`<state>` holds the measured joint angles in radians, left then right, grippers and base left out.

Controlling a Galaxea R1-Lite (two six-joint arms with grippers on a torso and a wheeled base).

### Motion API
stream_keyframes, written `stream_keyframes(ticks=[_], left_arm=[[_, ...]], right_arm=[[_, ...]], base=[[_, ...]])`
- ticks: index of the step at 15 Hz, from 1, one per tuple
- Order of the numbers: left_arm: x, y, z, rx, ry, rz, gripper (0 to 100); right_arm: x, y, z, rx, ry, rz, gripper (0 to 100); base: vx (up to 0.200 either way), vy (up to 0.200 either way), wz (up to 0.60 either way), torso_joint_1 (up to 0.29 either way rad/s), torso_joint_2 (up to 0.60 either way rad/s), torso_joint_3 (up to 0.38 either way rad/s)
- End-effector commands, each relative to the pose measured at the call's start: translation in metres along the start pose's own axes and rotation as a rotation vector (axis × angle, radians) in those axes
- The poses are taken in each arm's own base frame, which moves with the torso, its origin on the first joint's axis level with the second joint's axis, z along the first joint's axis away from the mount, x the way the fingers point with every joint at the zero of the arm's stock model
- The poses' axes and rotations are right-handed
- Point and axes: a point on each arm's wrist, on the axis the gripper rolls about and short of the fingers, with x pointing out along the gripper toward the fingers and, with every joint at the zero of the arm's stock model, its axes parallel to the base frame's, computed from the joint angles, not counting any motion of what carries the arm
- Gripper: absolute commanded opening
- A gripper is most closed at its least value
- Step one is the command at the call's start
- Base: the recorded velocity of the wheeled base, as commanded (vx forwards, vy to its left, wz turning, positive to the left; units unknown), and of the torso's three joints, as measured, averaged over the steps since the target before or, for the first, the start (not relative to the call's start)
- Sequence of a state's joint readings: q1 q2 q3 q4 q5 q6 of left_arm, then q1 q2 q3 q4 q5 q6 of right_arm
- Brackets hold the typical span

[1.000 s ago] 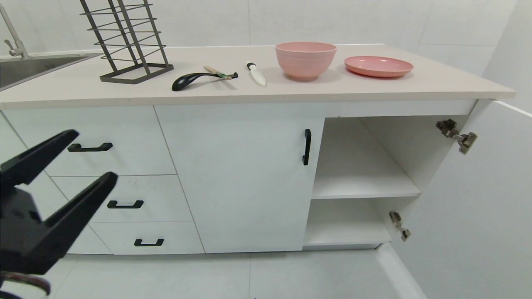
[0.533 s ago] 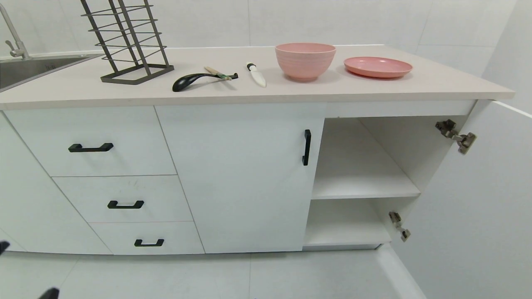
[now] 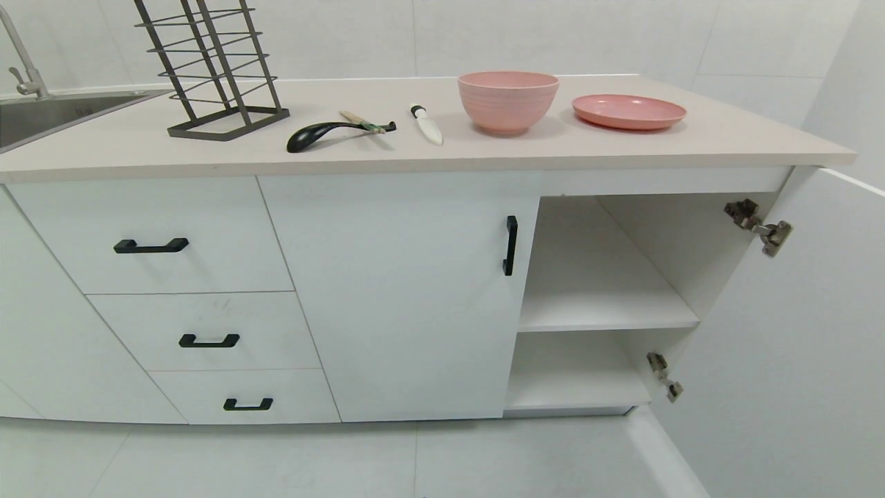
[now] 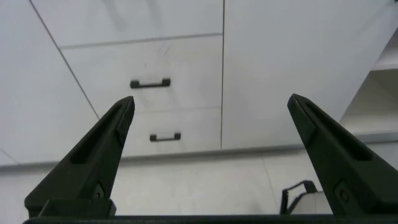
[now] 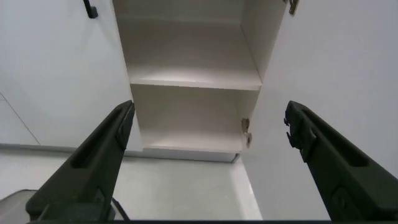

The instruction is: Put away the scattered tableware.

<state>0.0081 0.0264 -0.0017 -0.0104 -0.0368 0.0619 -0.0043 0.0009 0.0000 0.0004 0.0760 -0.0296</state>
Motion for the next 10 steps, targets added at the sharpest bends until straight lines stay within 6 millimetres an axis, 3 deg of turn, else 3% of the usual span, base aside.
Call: stream_keyframes(ticks=[1, 8, 10], left_arm=[[-0.0003, -0.0003, -0.0008, -0.01, -0.001, -0.014, 100], [-0.0011, -0.0005, -0.0015, -0.057, -0.007, -0.025, 100], [-0.0011, -0.0006, -0.0015, -0.057, -0.007, -0.026, 100]], right_arm=[[-0.0001, -0.0001, -0.0001, 0.025, 0.0, -0.004, 100], [-0.0001, -0.0001, -0.0001, 0.023, 0.0, -0.004, 100], [-0.0001, -0.0001, -0.0001, 0.025, 0.0, -0.004, 100]], base=[[0.0, 0.0, 0.0, 0.0, 0.0, 0.0], [0.0, 0.0, 0.0, 0.0, 0.0, 0.0], [0.0, -0.2, 0.0, 0.002, 0.0, 0.0]])
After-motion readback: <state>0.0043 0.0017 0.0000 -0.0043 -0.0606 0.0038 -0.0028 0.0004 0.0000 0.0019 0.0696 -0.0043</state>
